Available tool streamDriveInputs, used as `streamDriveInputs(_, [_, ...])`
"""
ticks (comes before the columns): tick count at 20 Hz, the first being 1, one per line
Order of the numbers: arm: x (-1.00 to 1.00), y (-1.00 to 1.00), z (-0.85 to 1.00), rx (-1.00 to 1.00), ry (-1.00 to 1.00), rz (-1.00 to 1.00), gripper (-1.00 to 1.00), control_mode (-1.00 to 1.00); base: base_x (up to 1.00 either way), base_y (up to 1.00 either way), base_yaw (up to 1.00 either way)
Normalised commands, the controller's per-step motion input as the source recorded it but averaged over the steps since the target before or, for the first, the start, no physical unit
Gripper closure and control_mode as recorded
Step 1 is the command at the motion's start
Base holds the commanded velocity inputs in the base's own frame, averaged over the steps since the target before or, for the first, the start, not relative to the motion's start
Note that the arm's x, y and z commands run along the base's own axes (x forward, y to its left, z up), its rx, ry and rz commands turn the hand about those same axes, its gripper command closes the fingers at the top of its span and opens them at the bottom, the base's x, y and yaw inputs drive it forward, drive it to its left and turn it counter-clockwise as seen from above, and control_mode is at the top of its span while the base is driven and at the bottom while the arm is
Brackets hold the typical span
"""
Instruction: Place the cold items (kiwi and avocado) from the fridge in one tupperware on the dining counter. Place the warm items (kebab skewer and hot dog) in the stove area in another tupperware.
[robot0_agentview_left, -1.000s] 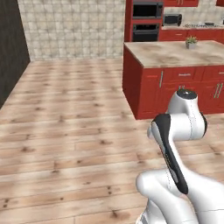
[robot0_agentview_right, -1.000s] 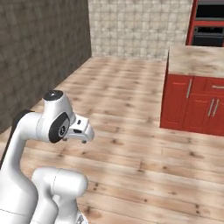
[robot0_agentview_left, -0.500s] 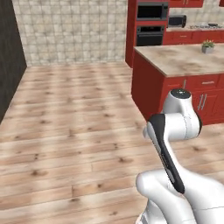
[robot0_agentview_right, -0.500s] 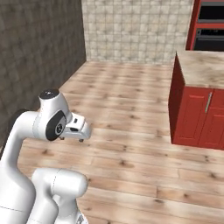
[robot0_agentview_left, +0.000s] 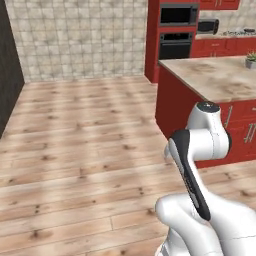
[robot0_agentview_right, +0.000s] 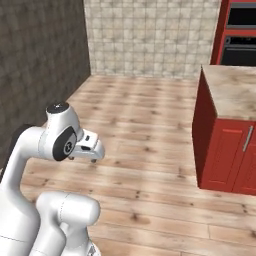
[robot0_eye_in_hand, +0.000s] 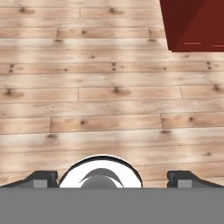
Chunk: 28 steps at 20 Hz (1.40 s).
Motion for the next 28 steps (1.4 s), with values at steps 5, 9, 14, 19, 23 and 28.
streamDriveInputs(5, [0.00, 0.00, 0.00, 0.00, 0.00, 0.00, -1.00, 1.00, 1.00, 0.38, 0.00])
streamDriveInputs(9, [0.00, 0.00, 0.00, 0.00, 0.00, 0.00, -1.00, 1.00, 1.00, 0.77, 0.00])
streamDriveInputs(14, [0.00, 0.00, 0.00, 0.00, 0.00, 0.00, -1.00, 1.00, 1.00, 0.77, 0.00])
streamDriveInputs(19, [0.00, 0.00, 0.00, 0.00, 0.00, 0.00, -1.00, 1.00, 1.00, 0.71, -0.11])
streamDriveInputs(23, [0.00, 0.00, 0.00, 0.00, 0.00, 0.00, -1.00, 1.00, 1.00, 0.89, -0.17])
streamDriveInputs(28, [0.00, 0.00, 0.00, 0.00, 0.00, 0.00, -1.00, 1.00, 1.00, 0.52, -0.26])
